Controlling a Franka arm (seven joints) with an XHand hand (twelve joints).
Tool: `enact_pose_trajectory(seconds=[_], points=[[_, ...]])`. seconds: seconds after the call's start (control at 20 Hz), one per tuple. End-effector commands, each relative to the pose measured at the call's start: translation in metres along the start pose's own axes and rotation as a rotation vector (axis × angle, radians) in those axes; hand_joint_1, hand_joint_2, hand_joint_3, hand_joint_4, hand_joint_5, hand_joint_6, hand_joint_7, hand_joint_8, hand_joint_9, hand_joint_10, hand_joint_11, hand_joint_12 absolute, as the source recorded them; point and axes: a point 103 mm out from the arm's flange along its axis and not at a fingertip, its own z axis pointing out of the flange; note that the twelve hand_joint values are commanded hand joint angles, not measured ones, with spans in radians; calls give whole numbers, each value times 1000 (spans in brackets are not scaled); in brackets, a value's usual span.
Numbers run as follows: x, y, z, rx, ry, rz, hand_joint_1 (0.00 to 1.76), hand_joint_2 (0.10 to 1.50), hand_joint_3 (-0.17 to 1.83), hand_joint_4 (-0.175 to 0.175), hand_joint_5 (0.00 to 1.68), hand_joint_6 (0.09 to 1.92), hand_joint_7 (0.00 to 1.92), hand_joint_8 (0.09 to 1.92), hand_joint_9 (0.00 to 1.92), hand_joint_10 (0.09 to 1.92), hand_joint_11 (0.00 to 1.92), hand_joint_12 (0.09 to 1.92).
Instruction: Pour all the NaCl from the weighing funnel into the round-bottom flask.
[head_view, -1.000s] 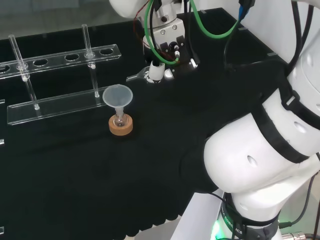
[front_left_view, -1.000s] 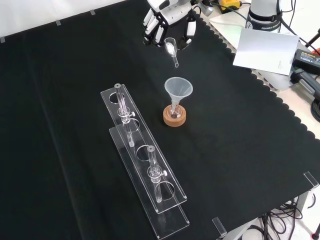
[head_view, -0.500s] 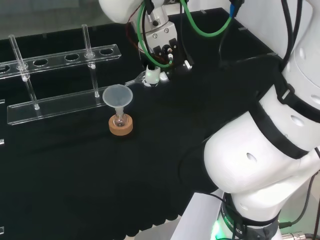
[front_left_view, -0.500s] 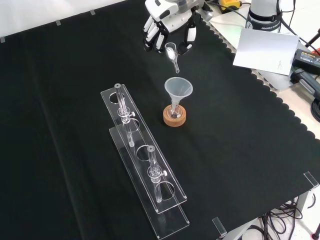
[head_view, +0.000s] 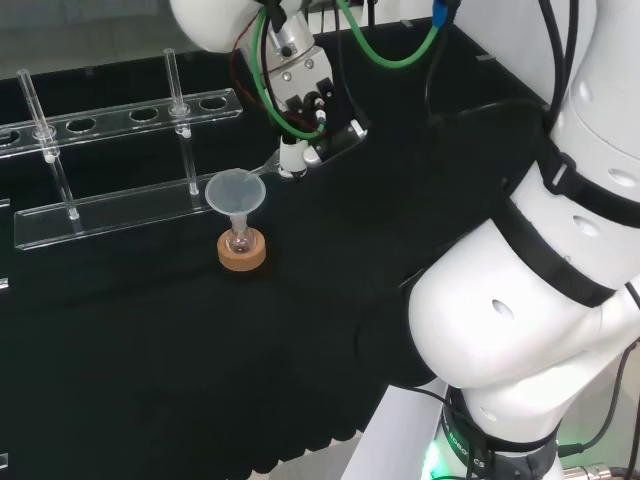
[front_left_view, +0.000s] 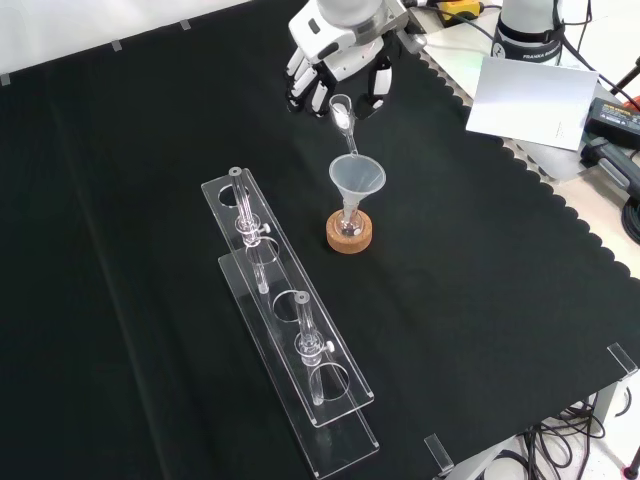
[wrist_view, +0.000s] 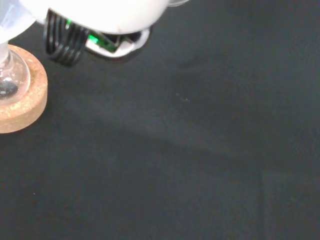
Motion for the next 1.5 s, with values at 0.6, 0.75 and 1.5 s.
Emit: enact_pose_trajectory(seconds=[0.6, 0.75, 1.5], points=[[10, -4, -9, 4, -106, 23, 1122, 635, 692, 175, 1269, 699, 476, 644, 780, 467, 664, 1152], [10, -4, -9, 10, -115, 32, 1122, 635, 693, 175, 1269, 699, 476, 644, 780, 466, 665, 1150], [16, -3, -15, 20, -164, 43, 1123, 634, 695, 175, 1269, 700, 470, 646, 790, 457, 702, 1120]])
